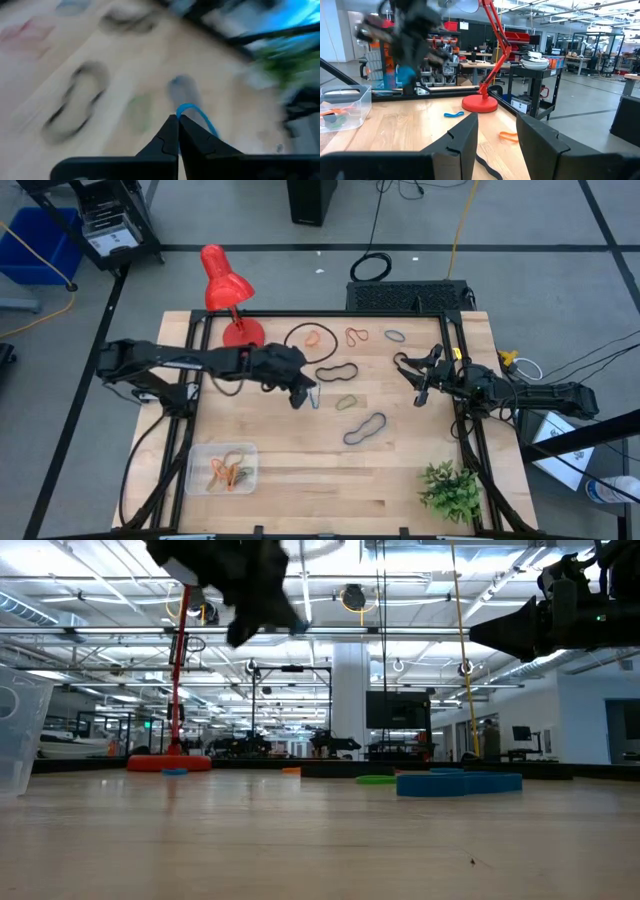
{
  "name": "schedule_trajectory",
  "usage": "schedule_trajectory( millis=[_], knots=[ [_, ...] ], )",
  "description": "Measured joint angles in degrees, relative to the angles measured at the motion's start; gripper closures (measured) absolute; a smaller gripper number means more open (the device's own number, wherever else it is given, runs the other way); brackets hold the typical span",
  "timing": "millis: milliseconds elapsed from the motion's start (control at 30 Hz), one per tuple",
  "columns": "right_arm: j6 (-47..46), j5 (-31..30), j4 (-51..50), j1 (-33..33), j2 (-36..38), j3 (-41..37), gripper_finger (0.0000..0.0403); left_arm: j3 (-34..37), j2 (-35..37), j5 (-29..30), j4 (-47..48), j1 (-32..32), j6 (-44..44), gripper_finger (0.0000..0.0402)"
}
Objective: Pick and place rubber bands into bin
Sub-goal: Put the middle left blue rubber band into the transparent bin
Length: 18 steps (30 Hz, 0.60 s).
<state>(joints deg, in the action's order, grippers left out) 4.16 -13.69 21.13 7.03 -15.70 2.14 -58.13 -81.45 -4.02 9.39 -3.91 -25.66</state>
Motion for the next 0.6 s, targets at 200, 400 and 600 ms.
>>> schedule_trajectory(
  millis=[200, 400, 600],
  knots=[
    [-0.02, -0.01, 0.06, 0.0, -0.15, 0.0, 0.0273, -0.02, 2.3, -2.64, -8.39, 5.61, 5.63, 0.0398],
    [-0.02, 0.0, 0.02, 0.0, -0.26, 0.01, 0.0273, 0.03, 3.03, -5.78, -9.28, 11.09, 5.94, 0.0398],
    [0.24, -0.03, 0.02, 0.0, -0.31, 0.01, 0.0273, -0.21, 5.44, -7.53, -7.65, 18.33, 2.66, 0.0398]
  ],
)
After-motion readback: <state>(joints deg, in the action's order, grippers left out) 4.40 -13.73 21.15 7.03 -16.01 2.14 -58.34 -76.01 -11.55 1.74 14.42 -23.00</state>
